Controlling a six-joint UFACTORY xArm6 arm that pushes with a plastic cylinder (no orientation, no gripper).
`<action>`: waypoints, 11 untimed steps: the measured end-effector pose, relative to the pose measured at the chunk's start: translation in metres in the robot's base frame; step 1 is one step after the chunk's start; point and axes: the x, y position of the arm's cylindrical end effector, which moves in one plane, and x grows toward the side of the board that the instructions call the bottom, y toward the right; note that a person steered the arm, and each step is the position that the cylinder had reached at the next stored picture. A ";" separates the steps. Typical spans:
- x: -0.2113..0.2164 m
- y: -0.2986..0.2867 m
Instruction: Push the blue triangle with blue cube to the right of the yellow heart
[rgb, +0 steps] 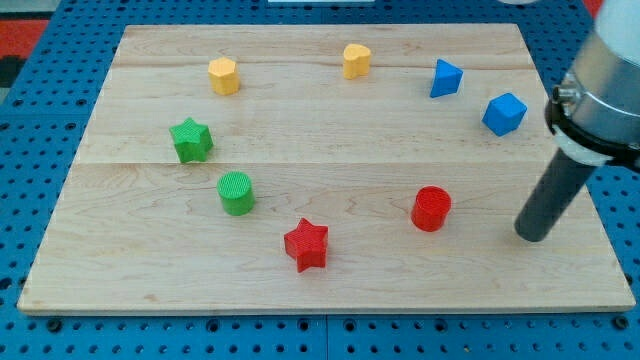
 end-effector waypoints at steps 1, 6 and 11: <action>-0.024 0.025; -0.169 0.018; -0.272 -0.078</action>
